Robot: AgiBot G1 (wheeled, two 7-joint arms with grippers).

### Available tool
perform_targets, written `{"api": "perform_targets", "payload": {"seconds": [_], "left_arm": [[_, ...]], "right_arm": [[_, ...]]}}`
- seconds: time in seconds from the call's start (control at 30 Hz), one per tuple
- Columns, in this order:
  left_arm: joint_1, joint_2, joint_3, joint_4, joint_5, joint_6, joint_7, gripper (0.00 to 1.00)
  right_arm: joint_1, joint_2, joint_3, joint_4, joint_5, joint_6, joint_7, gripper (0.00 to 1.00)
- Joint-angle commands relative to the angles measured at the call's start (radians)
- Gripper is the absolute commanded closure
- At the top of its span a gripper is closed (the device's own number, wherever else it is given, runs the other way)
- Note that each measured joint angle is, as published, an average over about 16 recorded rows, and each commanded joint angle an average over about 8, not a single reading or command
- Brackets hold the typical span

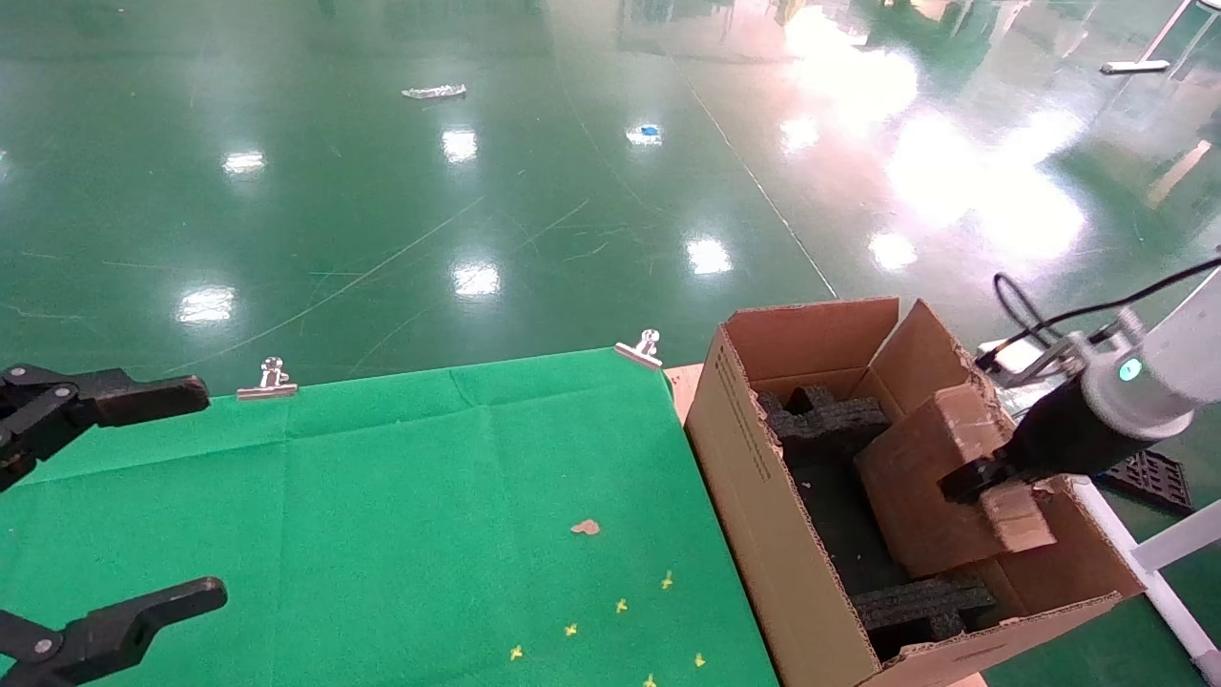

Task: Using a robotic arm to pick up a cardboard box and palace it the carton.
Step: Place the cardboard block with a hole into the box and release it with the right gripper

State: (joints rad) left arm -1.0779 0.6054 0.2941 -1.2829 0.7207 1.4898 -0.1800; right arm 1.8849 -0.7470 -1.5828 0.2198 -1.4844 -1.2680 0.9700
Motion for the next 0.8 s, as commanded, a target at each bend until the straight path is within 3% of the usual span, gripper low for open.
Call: {"api": "perform_targets", "payload": {"seconds": [0.03, 0.43, 0.7, 0.8], "left_arm": [[0.0, 0.0, 0.0, 0.0, 0.0, 0.0, 0.0, 0.0], [0.0, 0.0, 0.001, 0.0, -0.001, 0.0, 0.0, 0.0], [0.0, -0.001, 0.001, 0.0, -0.001, -0.001, 0.001, 0.0], [0.0, -0.001, 0.001, 0.0, -0.001, -0.001, 0.001, 0.0]], "right_arm": [[-0.033, -0.01, 0.008, -0.014, 0.015, 0.027, -0.004, 1.0], [-0.139, -0.049, 0.049, -0.086, 0.08, 0.155, -0.074, 0.97], [-0.147, -0.073, 0.043, -0.129, 0.071, 0.154, -0.105, 0.02], [-0.144, -0.082, 0.04, -0.141, 0.067, 0.148, -0.111, 0.0]]}}
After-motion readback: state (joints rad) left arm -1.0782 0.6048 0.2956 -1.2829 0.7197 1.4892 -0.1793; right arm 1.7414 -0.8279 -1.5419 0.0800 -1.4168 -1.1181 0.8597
